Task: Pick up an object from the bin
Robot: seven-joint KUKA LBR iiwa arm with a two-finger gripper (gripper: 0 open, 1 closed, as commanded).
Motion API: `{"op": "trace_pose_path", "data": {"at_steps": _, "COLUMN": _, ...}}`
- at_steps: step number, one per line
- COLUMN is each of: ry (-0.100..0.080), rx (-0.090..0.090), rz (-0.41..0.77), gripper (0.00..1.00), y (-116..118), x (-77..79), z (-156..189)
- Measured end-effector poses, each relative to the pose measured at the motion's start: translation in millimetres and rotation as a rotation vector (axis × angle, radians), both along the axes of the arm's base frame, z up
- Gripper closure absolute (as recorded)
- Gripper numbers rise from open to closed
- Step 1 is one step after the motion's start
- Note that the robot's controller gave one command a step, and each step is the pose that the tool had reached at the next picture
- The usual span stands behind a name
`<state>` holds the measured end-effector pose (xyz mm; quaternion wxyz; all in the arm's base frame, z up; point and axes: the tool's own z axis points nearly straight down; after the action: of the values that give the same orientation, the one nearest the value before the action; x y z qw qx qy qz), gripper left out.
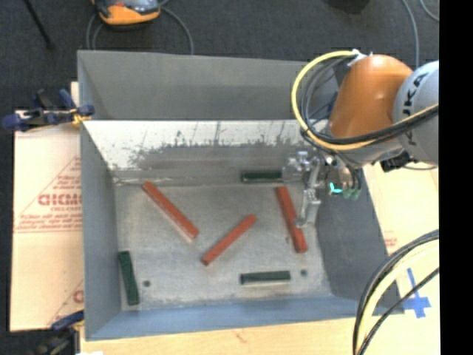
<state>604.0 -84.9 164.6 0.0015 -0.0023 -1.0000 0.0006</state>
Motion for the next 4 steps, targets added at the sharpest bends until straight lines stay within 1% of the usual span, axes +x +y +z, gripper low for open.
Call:
{"op": "trace_pose_path", "data": {"at_steps": 1, "ry": -0.008, "rx": -0.001, "rz": 0.001, "gripper": 0.00, "y": 0.1, "x": 1.8, "z": 4.6}}
{"op": "trace_pose_path", "data": {"at_steps": 2, "ry": -0.016, "rx": -0.003, "rz": 0.058, "gripper": 0.00, "y": 11.8, "x": -9.6, "z": -10.6}}
{"op": "trace_pose_path", "data": {"at_steps": 3, "ry": -0.006, "rx": 0.002, "rz": 0.096, "gripper": 0.00, "y": 29.2, "x": -30.6, "z": -40.8}}
{"op": "trace_pose_path", "data": {"at_steps": 4, "ry": -0.011, "rx": 0.002, "rz": 0.029, "gripper": 0.00, "y": 29.6, "x": -15.3, "z": -81.5}}
